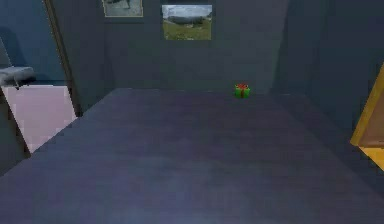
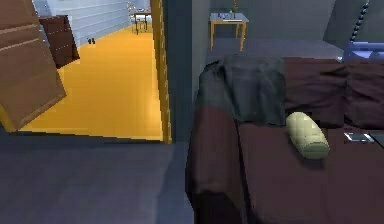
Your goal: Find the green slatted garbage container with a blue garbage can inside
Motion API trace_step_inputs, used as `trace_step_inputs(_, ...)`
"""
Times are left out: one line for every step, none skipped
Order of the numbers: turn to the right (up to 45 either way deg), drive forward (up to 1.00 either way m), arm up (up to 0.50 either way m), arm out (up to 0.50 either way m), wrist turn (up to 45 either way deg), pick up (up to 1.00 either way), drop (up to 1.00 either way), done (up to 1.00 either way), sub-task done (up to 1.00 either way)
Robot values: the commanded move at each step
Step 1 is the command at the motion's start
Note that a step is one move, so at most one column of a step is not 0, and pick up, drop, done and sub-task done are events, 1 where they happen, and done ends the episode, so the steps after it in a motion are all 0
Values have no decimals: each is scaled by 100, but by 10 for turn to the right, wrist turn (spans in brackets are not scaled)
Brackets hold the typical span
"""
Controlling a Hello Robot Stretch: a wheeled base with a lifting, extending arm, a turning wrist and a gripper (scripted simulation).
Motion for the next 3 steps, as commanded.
trace_step_inputs(0,35,0,0,0,0,0,0,0)
trace_step_inputs(450,0,0,0,0,0,0,0,0)
trace_step_inputs(60,0,0,0,0,0,0,0,0)
